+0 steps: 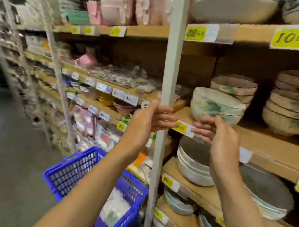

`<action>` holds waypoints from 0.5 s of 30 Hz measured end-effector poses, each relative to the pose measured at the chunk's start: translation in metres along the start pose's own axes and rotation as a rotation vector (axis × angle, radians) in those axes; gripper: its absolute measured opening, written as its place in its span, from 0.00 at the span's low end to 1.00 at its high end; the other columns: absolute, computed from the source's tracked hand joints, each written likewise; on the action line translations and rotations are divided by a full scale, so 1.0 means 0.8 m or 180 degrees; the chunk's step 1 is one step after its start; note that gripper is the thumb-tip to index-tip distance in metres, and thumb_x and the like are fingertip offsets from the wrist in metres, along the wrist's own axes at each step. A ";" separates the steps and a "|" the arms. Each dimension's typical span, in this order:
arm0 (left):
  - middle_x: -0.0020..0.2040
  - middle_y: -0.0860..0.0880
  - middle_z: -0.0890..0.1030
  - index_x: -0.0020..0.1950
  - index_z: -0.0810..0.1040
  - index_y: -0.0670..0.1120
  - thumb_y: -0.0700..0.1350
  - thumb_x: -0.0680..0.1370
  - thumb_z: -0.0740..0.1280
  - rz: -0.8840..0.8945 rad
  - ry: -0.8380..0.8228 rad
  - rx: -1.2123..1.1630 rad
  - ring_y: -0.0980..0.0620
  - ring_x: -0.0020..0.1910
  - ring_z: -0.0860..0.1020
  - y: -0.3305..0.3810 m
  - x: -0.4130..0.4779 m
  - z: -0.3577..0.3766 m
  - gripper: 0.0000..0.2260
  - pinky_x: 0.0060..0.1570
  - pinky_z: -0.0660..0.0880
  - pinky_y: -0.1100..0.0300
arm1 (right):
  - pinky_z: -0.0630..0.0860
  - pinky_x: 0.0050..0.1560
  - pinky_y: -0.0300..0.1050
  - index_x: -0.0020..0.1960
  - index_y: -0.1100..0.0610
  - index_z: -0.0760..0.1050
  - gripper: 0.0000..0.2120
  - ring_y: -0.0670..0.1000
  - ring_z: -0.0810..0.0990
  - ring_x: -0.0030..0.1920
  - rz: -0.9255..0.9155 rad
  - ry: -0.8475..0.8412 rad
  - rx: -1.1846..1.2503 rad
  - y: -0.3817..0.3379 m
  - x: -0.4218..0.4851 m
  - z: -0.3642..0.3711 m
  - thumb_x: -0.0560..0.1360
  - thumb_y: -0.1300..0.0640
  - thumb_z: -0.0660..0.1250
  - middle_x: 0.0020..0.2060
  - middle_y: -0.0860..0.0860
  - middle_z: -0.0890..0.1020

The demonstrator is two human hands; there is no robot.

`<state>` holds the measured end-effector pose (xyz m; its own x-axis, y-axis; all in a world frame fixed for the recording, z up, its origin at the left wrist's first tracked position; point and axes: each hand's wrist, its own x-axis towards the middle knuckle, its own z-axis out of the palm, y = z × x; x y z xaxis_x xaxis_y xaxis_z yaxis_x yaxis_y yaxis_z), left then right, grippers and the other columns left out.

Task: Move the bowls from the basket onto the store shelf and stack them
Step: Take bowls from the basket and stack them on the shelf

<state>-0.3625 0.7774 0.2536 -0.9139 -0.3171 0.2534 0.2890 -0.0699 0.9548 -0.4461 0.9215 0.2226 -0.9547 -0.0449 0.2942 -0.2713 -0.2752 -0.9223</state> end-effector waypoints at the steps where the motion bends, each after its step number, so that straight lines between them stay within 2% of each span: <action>1: 0.48 0.36 0.81 0.58 0.76 0.33 0.47 0.84 0.47 -0.0067 0.0163 -0.0003 0.46 0.40 0.80 -0.004 -0.009 -0.034 0.23 0.39 0.77 0.65 | 0.77 0.29 0.35 0.42 0.59 0.75 0.17 0.47 0.82 0.29 0.0204 -0.0191 0.0029 0.017 -0.012 0.022 0.83 0.58 0.52 0.33 0.55 0.82; 4: 0.43 0.39 0.80 0.56 0.74 0.34 0.45 0.84 0.48 -0.0285 0.0658 0.0017 0.51 0.33 0.81 -0.019 -0.036 -0.127 0.20 0.33 0.76 0.68 | 0.75 0.26 0.35 0.40 0.60 0.74 0.17 0.45 0.80 0.24 0.0652 -0.0520 -0.0109 0.070 -0.046 0.082 0.83 0.60 0.52 0.33 0.57 0.79; 8: 0.44 0.40 0.82 0.51 0.77 0.37 0.47 0.85 0.48 -0.0592 0.1155 0.0231 0.48 0.38 0.79 -0.051 -0.064 -0.228 0.21 0.38 0.76 0.64 | 0.74 0.25 0.36 0.40 0.59 0.75 0.15 0.45 0.80 0.25 0.1015 -0.0824 -0.0443 0.145 -0.089 0.148 0.81 0.62 0.55 0.34 0.56 0.81; 11: 0.43 0.41 0.83 0.48 0.78 0.40 0.49 0.84 0.50 -0.0886 0.1399 0.0332 0.48 0.38 0.80 -0.084 -0.070 -0.283 0.21 0.41 0.76 0.59 | 0.75 0.30 0.41 0.42 0.58 0.76 0.14 0.50 0.80 0.30 0.1347 -0.1046 -0.0735 0.200 -0.107 0.178 0.81 0.62 0.55 0.36 0.57 0.82; 15: 0.46 0.40 0.84 0.49 0.79 0.39 0.48 0.84 0.51 -0.1377 0.1537 0.0402 0.45 0.41 0.81 -0.143 -0.061 -0.339 0.20 0.46 0.76 0.54 | 0.75 0.33 0.43 0.42 0.58 0.77 0.12 0.55 0.81 0.34 0.1739 -0.1192 -0.1111 0.272 -0.110 0.202 0.80 0.61 0.57 0.37 0.57 0.83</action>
<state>-0.2738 0.5444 0.0901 -0.7011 -0.6759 -0.2274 -0.1382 -0.1840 0.9732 -0.4010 0.7108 0.0366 -0.8760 -0.4289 -0.2205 0.1470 0.1978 -0.9691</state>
